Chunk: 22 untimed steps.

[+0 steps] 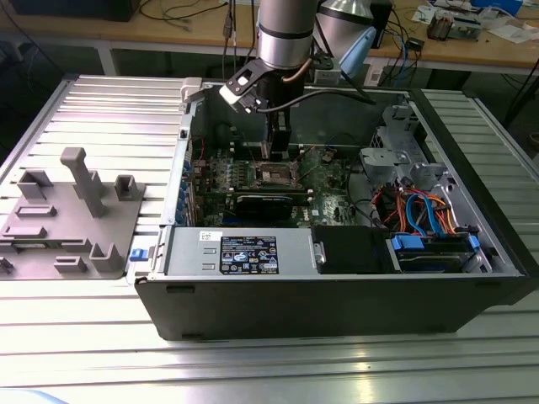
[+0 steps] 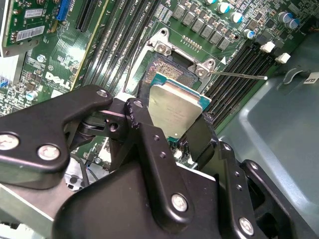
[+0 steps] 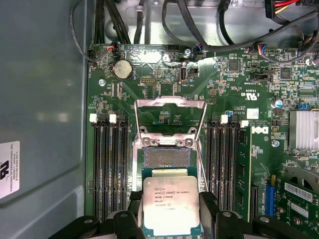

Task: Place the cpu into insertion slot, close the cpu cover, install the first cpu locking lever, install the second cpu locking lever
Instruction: 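Place the cpu into insertion slot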

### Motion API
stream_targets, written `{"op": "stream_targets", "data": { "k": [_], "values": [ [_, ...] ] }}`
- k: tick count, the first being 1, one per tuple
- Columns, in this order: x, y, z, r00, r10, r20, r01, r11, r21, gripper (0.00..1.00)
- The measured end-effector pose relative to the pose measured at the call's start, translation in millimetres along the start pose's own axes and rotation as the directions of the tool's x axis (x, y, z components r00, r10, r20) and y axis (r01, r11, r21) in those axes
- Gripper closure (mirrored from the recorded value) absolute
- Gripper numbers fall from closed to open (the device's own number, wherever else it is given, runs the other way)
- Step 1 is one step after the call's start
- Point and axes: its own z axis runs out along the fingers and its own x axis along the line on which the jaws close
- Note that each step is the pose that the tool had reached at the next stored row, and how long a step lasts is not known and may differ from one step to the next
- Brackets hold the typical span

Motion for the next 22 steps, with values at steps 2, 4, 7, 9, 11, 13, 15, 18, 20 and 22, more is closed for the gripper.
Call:
{"op": "stream_targets", "data": {
  "k": [2,4,7,9,11,13,15,18,20,22],
  "values": [
    [0.0,0.0,1.7,1.0,0.0,0.0002,0.0,1.0,0.0001,0.46],
    [0.0,0.0,3.2,1.0,0.0,0.0001,0.0,1.0,0.0001,0.46],
    [0.0,0.0,3.9,1.0,0.0,0.0001,0.0,1.0,0.0001,0.46],
    [0.0,-0.1,5.6,1.0,0.0,0.0002,0.0,1.0,0.0001,0.46],
    [0.0,-0.1,5.8,1.0,0.0,0.0001,0.0,1.0,0.0001,0.46],
    [0.0,0.0,6.1,1.0,0.0,0.0001,0.0,1.0,0.0,0.46],
    [0.0,-0.1,6.8,1.0,0.0,0.0001,0.0,1.0,0.0,0.46],
    [0.0,-0.1,7.2,1.0,0.0,0.0,0.0,1.0,0.0,0.46],
    [0.0,-0.1,7.4,1.0,0.0,0.0003,0.0,1.0,0.0,0.46],
    [0.0,-0.1,7.6,1.0,0.0,0.0002,0.0,1.0,0.0,0.46]
  ]
}}
